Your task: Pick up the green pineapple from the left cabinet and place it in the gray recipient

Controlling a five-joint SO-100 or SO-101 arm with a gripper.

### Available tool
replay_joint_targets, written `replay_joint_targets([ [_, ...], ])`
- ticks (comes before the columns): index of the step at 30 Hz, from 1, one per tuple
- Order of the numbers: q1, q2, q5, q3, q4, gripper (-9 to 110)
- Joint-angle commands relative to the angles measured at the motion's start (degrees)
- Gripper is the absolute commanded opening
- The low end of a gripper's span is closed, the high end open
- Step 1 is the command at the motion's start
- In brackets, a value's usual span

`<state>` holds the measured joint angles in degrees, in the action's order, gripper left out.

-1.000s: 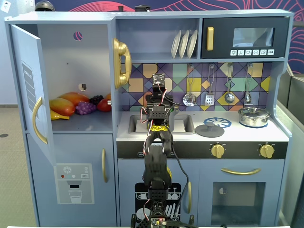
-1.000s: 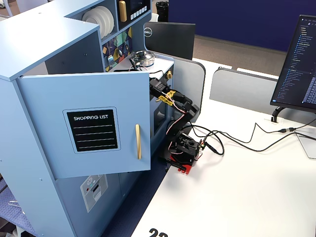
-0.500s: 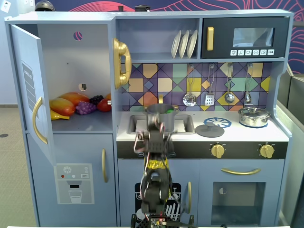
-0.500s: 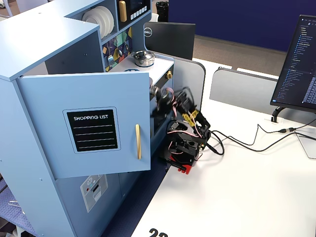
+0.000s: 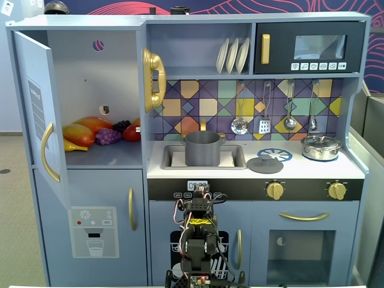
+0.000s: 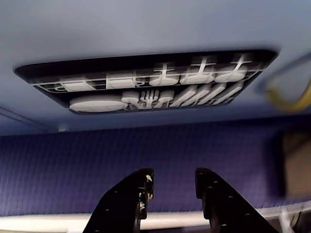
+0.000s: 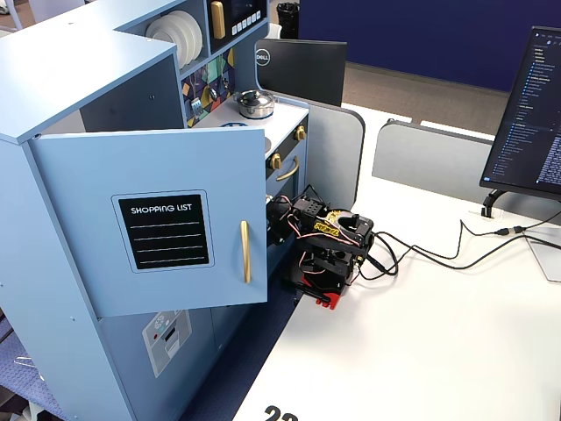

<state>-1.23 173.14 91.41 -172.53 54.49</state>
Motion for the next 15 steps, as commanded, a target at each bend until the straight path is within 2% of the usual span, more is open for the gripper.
replay_joint_targets([
  [1, 0.9, 5.5, -4.2, 0.5, 11.2, 0],
  [3, 1.6, 9.0, -5.8, 0.5, 21.4, 0],
  [5, 2.5, 9.0, -10.2, 0.5, 26.6, 0],
  [7, 2.9, 9.0, -12.5, 0.4, 29.3, 0],
  [11, 2.9, 9.0, -7.0, 0.4, 32.4, 0],
  [15, 1.1, 9.0, -7.5, 0.5, 32.7, 1],
])
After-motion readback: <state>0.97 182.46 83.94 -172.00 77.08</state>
